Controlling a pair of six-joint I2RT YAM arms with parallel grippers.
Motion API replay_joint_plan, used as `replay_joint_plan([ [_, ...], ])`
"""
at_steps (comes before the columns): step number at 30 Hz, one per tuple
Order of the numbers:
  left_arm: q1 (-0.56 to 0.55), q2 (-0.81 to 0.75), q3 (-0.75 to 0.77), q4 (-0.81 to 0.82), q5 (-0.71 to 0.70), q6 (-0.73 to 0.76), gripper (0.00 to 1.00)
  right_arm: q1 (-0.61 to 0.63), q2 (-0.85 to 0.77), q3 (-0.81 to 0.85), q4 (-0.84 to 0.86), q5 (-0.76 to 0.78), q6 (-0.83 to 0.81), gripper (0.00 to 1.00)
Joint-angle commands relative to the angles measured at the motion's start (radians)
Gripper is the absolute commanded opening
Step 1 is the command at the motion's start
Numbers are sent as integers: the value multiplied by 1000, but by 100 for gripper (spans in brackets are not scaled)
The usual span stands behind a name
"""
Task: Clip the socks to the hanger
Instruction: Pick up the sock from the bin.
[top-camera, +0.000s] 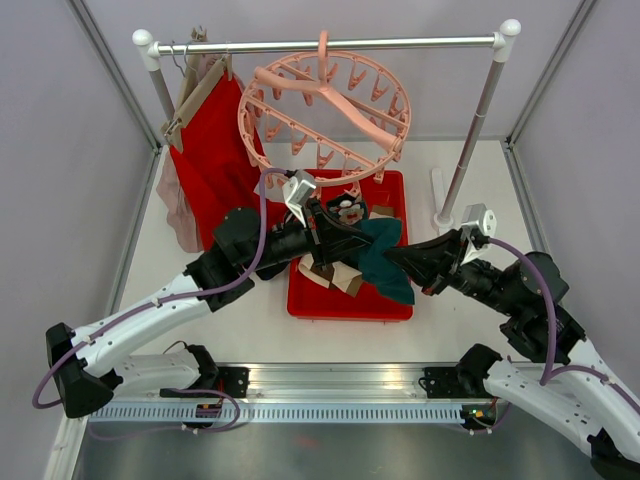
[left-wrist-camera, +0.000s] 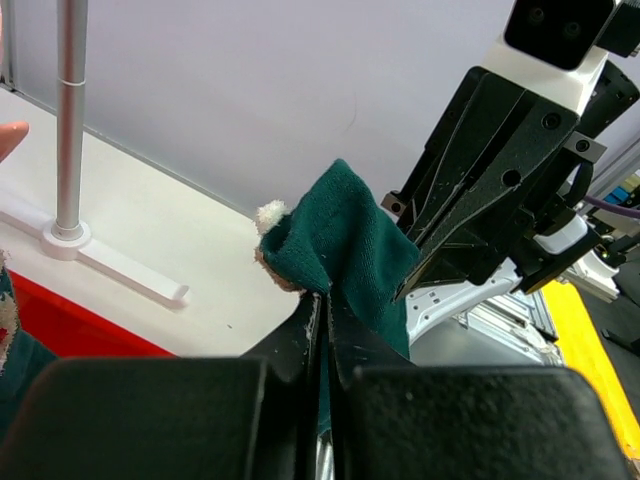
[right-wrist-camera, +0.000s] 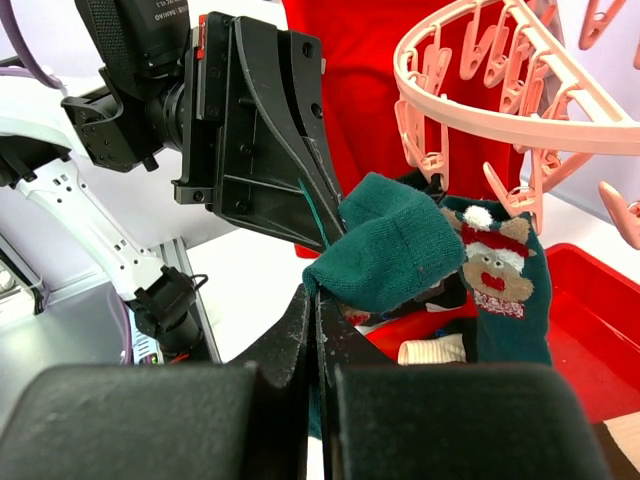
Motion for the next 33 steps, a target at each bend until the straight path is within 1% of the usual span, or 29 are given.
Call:
replay_joint_plan([
  [1, 2, -9, 47, 24, -19, 10, 2, 7, 6, 32, 28, -14, -13, 0],
  [4, 2, -25, 45, -10, -66, 36, 2, 7, 10, 34, -15, 23, -31, 1],
  [5, 2, -34, 47, -24, -100, 48, 2, 7, 10, 35, -32, 75, -46, 6],
  [7, 3, -40, 51, -70, -131, 88, 2, 7, 20, 40, -88, 143, -60, 9],
  [8, 3, -42, 53, -82, -146, 100, 2, 8, 21, 41, -102, 185, -65, 8],
  [10, 2, -49, 57, -114, -183, 134, 2, 7, 35, 41, -128, 221, -73, 8],
  [12, 2, -55, 57, -125, -209, 163, 2, 7, 49, 46, -151, 276, -74, 10],
  [13, 2, -57, 59, -139, -221, 172, 2, 7, 62, 47, -161, 296, -76, 13],
  [16, 2, -63, 61, -159, -243, 201, 2, 7, 90, 47, -185, 387, -85, 13],
  [18, 2, -68, 62, -173, -269, 226, 2, 7, 102, 47, -194, 439, -83, 27],
  [19, 3, -68, 64, -180, -280, 234, 2, 7, 113, 47, -200, 510, -83, 35],
  [20, 3, -66, 67, -197, -304, 250, 2, 7, 121, 46, -194, 579, -83, 48],
  [21, 3, -65, 65, -205, -317, 251, 2, 7, 121, 44, -194, 580, -83, 53],
  [22, 2, -60, 67, -211, -329, 267, 2, 7, 127, 41, -173, 627, -88, 57],
  [23, 2, -52, 67, -213, -337, 275, 2, 7, 133, 40, -159, 655, -96, 63],
  [24, 2, -48, 67, -213, -370, 283, 2, 8, 139, 40, -127, 671, -102, 65],
  [27, 2, -29, 56, -208, -405, 287, 2, 7, 173, 47, -70, 692, -145, 70],
  [30, 2, -16, 45, -199, -442, 286, 2, 5, 237, 70, -6, 712, -204, 70],
  [33, 2, -11, 44, -210, -496, 286, 2, -11, 308, 112, 22, 680, -221, 70],
])
